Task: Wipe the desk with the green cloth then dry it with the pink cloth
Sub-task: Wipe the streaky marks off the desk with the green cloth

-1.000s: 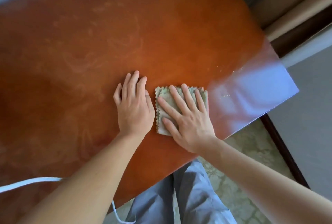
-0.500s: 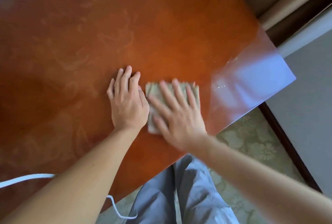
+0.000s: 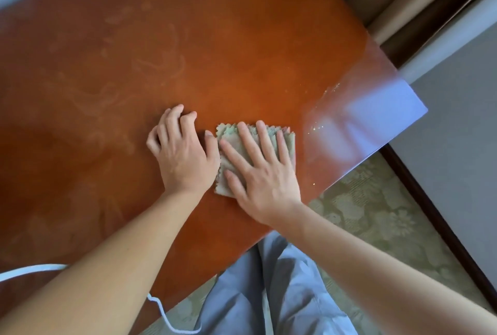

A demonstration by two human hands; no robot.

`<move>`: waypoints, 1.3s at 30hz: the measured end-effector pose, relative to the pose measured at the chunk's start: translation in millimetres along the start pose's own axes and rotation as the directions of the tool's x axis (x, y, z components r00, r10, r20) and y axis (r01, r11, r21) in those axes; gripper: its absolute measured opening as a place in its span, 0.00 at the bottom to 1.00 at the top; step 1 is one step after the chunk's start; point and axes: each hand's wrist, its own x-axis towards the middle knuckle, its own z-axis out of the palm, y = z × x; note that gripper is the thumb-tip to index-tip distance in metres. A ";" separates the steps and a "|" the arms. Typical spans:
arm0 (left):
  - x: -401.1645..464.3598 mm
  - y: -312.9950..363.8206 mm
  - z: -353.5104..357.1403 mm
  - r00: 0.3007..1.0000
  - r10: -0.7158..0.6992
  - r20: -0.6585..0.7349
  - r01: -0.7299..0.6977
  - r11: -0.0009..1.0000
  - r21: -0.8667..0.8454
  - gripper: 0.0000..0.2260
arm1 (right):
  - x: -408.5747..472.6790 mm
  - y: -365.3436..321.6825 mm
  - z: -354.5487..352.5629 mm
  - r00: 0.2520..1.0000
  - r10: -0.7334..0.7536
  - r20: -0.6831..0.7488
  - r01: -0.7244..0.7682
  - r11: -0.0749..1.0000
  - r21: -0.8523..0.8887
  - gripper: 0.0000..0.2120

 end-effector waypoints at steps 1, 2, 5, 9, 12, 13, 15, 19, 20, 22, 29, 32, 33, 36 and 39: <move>0.9 3.5 0.5 1.000 0.007 0.005 -0.007 1.000 0.004 0.17 | -14.5 -7.3 4.0 0.999 -0.040 0.011 0.040 0.999 0.017 0.26; 2.3 7.4 1.3 0.999 0.035 0.020 -0.035 0.999 0.006 0.17 | -26.4 -9.8 6.2 0.997 -0.077 0.021 0.076 0.997 0.026 0.27; 6.3 24.8 6.6 0.977 0.179 0.114 -0.180 0.984 0.002 0.20 | -35.3 14.9 3.4 0.990 -0.137 0.025 0.136 0.990 0.032 0.27; 7.2 56.7 14.5 0.967 0.167 0.194 -0.167 0.986 -0.015 0.25 | -14.2 83.4 -19.6 0.997 0.052 0.050 -0.051 0.999 -0.016 0.27; 1.9 66.7 17.9 0.969 0.144 0.202 -0.152 0.988 0.024 0.26 | -6.9 100.5 -29.4 0.990 0.113 0.081 -0.109 0.993 -0.052 0.27; 1.4 66.5 18.9 0.970 0.144 0.196 -0.153 0.988 0.030 0.27 | -10.9 91.9 -27.0 0.992 0.110 0.061 -0.108 0.993 -0.048 0.27; -0.1 63.6 20.5 0.971 0.160 0.179 -0.169 0.985 0.038 0.27 | -29.0 60.9 -15.9 0.999 0.053 0.012 -0.053 0.998 -0.017 0.27; -1.5 60.8 24.2 0.973 0.177 0.152 -0.183 0.983 0.031 0.27 | -59.4 28.5 -2.5 1.000 -0.005 -0.009 0.005 0.999 0.042 0.28; -2.1 60.4 24.2 0.973 0.177 0.150 -0.183 0.983 0.030 0.27 | -59.5 36.1 -4.7 0.999 -0.051 0.007 0.050 0.998 0.033 0.28; -2.5 60.7 24.0 0.973 0.176 0.148 -0.181 0.983 0.026 0.27 | -51.7 65.6 -13.0 0.994 -0.093 0.052 0.093 0.996 -0.003 0.27; -3.0 65.0 21.3 0.974 0.164 0.155 -0.176 0.982 0.067 0.27 | -0.4 147.9 -43.6 0.957 0.290 0.024 -0.288 0.955 -0.066 0.27; -4.3 65.3 22.0 0.974 0.171 0.148 -0.182 0.981 0.068 0.26 | -18.1 91.9 -22.9 0.976 0.213 -0.038 -0.214 0.976 -0.027 0.27; -4.4 65.1 22.4 0.974 0.176 0.145 -0.187 0.980 0.066 0.26 | -27.5 70.4 -14.8 0.987 0.155 -0.037 -0.155 0.988 -0.010 0.27; -3.6 63.5 24.2 0.972 0.186 0.142 -0.197 0.978 0.070 0.27 | -41.1 48.9 -4.1 0.999 0.034 -0.011 -0.033 0.999 0.025 0.26; -3.7 62.8 25.2 0.971 0.197 0.139 -0.208 0.975 0.076 0.26 | -31.1 87.8 -15.2 0.996 -0.081 0.047 0.082 0.996 -0.024 0.26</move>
